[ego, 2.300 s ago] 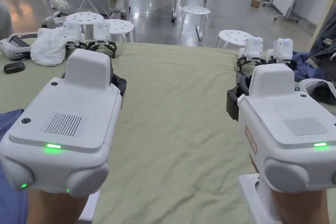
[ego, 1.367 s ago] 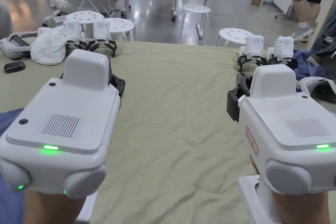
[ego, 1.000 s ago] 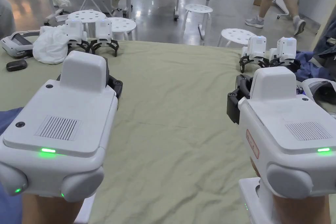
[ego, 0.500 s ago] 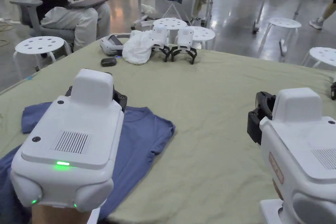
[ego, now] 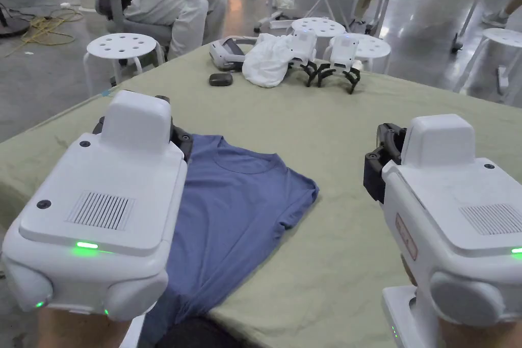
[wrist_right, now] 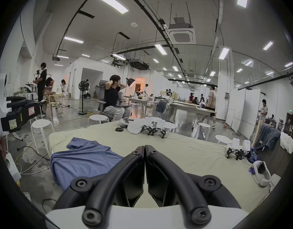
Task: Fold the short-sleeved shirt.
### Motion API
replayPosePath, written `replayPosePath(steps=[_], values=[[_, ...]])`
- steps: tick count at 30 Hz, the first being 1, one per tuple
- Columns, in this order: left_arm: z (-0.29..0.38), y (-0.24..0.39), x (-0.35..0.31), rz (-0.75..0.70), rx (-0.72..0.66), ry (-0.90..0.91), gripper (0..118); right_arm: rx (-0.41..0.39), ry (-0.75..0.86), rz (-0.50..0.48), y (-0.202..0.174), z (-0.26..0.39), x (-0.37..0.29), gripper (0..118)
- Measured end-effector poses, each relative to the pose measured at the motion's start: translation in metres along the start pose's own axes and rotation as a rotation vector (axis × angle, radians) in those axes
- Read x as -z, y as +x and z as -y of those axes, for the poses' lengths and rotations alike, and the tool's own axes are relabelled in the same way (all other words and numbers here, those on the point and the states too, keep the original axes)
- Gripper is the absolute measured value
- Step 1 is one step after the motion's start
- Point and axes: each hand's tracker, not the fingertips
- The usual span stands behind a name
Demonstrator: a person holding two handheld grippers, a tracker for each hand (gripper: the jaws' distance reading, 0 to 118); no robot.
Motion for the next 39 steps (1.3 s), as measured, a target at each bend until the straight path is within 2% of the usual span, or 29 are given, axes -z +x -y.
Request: replayPosePath(steps=[14, 19, 24, 28, 32, 38, 39], values=[[0.013, -0.008, 0.017, 0.017, -0.044, -0.046, 0, -0.013, -0.012, -0.013, -0.009, 0.000, 0.012, 5], [0.026, -0.005, 0.037, 0.041, -0.051, -0.115, 0, -0.019, -0.026, -0.022, -0.010, 0.002, 0.019, 5], [0.064, -0.003, 0.084, 0.092, -0.068, -0.249, 0, -0.020, -0.049, -0.026, -0.008, 0.005, 0.029, 5], [0.110, -0.001, 0.137, 0.099, -0.024, -0.412, 0, -0.033, -0.065, -0.019, -0.005, 0.009, 0.037, 5], [0.151, -0.006, 0.189, 0.151, -0.121, -0.571, 0, -0.036, -0.091, -0.010, 0.001, 0.015, 0.048, 5], [0.205, -0.008, 0.251, 0.168, -0.189, -0.795, 0, -0.023, -0.139, 0.005, 0.010, 0.026, 0.067, 5], [0.213, -0.009, 0.260, 0.170, -0.217, -0.819, 11, -0.022, -0.146, 0.006, 0.011, 0.028, 0.069, 5]])
